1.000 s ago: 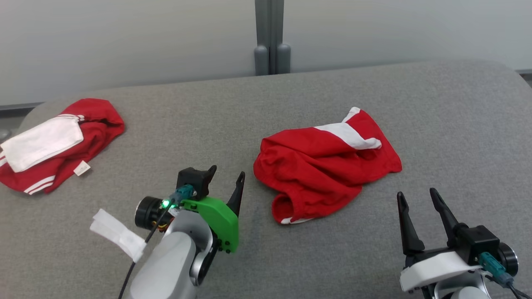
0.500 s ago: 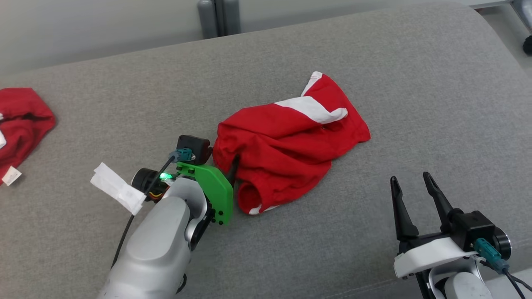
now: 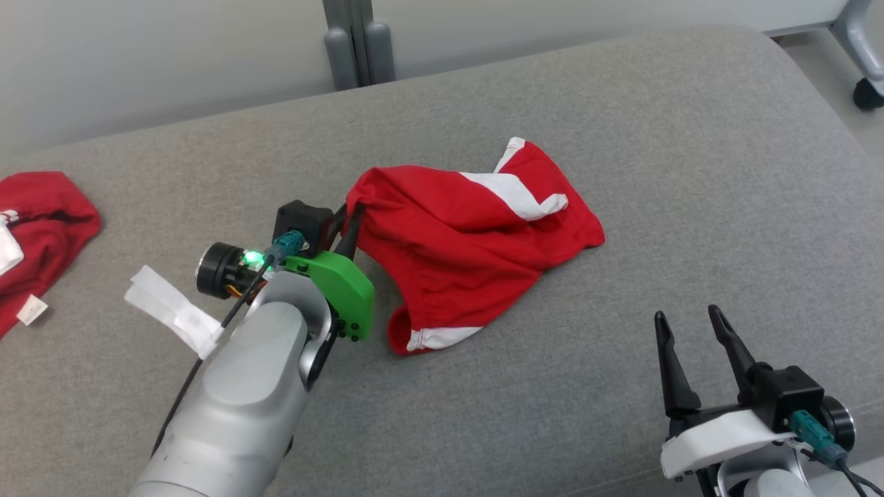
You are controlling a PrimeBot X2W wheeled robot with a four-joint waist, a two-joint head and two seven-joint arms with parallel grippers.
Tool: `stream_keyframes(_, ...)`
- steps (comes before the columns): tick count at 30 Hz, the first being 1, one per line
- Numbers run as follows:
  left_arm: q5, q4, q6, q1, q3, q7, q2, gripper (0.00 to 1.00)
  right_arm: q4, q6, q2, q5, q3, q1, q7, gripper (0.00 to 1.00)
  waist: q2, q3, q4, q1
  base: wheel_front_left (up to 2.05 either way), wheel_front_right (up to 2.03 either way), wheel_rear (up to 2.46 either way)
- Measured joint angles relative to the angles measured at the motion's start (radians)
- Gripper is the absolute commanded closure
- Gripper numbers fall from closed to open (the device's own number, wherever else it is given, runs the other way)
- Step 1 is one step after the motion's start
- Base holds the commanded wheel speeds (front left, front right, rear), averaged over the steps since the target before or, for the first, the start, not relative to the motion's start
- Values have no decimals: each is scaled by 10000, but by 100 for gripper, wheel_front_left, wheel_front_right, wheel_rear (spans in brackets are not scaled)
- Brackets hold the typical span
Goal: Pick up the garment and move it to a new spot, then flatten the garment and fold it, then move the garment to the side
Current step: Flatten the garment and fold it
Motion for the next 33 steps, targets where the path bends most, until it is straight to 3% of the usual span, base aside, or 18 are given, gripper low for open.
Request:
stream_keyframes(8, 460, -738, -73, -108, -437, -644, 176, 100, 58, 0, -2, -117, -153, 491, 0, 0, 0, -844, 404, 0, 0, 0, 0)
stream_keyframes(19, 407, -2589, -305, 3648, -2069, -529, -8, 100, 113, 0, -4, -244, -439, 1088, 0, 0, 0, -1411, 1145, 0, 0, 0, 0)
stream_keyframes(26, -182, -2945, -213, 4726, -2723, -178, -136, 100, 178, 0, -2, -318, -495, 1110, 0, 0, 0, -1420, 1319, 0, 0, 0, 0)
stream_keyframes(28, -368, -2932, -176, 4796, -2880, -180, -140, 28, 190, 0, -2, -322, -479, 1061, 0, 0, 0, -1394, 1316, 0, 0, 0, 0)
stream_keyframes(29, -476, -2953, -150, 4828, -2982, -180, -140, 0, 194, 0, -2, -322, -456, 1028, 0, 0, 0, -1382, 1308, 0, 0, 0, 0)
stream_keyframes(33, -1047, -3256, 59, 4836, -3196, -297, -159, 0, 224, 0, -2, -322, -426, 958, 0, 0, 0, -1352, 1292, 0, 0, 0, 0)
